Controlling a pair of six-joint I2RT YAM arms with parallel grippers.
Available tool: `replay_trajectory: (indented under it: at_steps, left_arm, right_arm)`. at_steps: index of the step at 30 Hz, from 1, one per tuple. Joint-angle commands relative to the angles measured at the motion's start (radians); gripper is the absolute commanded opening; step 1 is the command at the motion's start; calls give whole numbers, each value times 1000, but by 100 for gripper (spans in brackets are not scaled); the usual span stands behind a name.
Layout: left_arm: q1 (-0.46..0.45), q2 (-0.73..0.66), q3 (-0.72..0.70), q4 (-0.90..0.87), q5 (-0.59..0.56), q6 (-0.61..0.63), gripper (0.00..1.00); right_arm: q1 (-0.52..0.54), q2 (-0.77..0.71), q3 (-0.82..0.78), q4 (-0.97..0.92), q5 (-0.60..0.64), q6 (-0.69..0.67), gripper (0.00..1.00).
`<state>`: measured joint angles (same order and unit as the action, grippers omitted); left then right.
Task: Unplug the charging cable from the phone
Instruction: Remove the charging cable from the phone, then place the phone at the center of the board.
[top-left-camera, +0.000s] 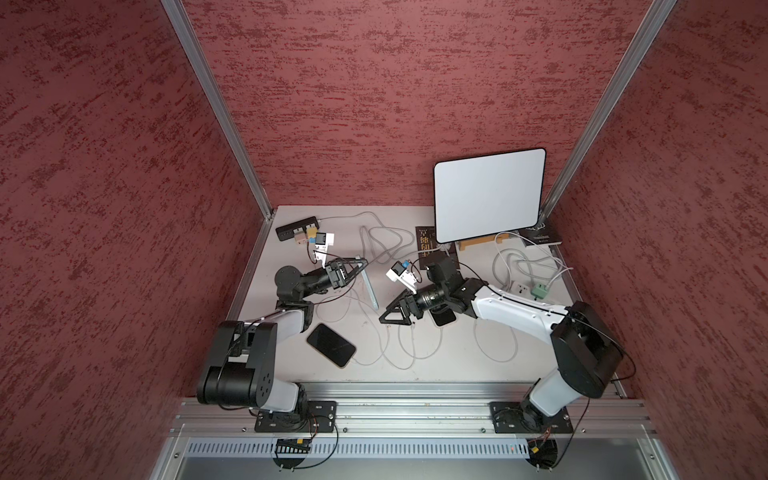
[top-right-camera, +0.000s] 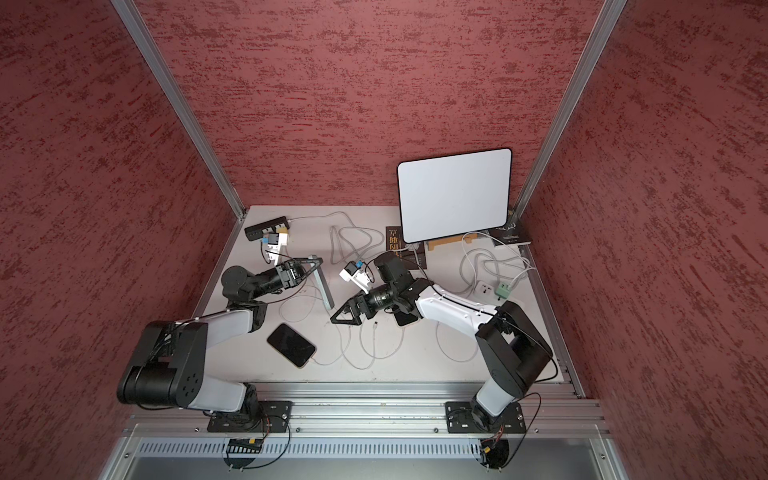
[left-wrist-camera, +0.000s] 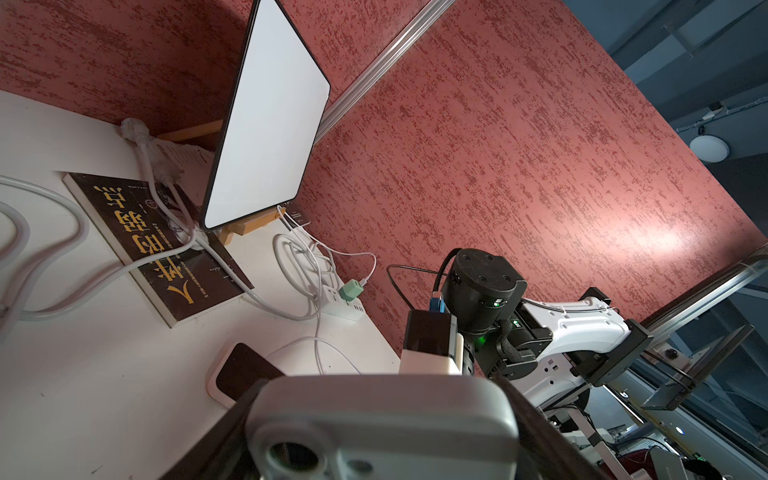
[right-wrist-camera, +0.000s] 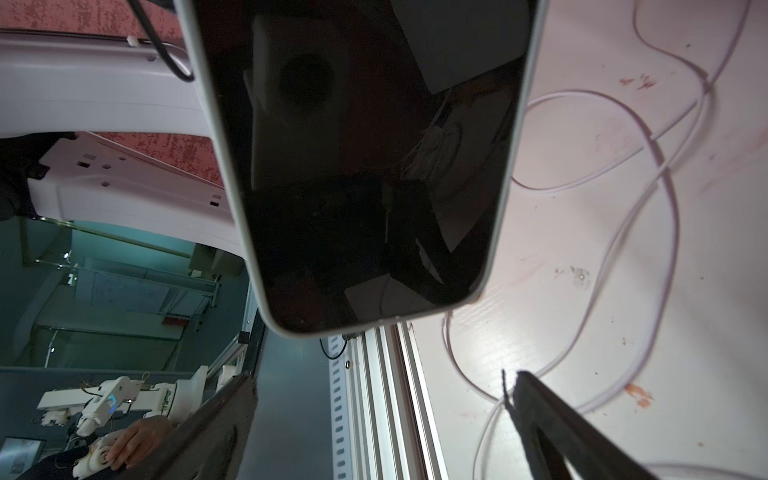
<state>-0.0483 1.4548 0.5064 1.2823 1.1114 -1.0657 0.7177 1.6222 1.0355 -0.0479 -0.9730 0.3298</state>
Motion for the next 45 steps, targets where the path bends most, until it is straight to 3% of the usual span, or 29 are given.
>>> replay_trajectory:
  at_steps: [1, 26, 29, 32, 39, 43, 45]
  left_arm:
    - [-8, 2, 1, 73, 18, -16, 1]
    - [-43, 18, 7, 126, 33, -39, 3]
    - [-44, 20, 8, 127, 33, -38, 3]
    - [-43, 23, 9, 127, 33, -37, 4]
    - [-43, 23, 6, 127, 32, -36, 6]
    - [-43, 21, 4, 127, 31, -35, 20]
    - [-43, 22, 4, 128, 32, -34, 36]
  right_arm:
    - [-10, 10, 34, 45, -49, 50, 99]
    - [-9, 114, 128, 217, -93, 187, 98]
    - [-9, 117, 126, 228, -99, 191, 92]
    - [-10, 119, 122, 233, -100, 192, 78]
    - [-9, 116, 113, 249, -104, 196, 57]
    - [-9, 114, 107, 256, -111, 195, 43]
    - [-9, 115, 105, 256, -112, 195, 37]
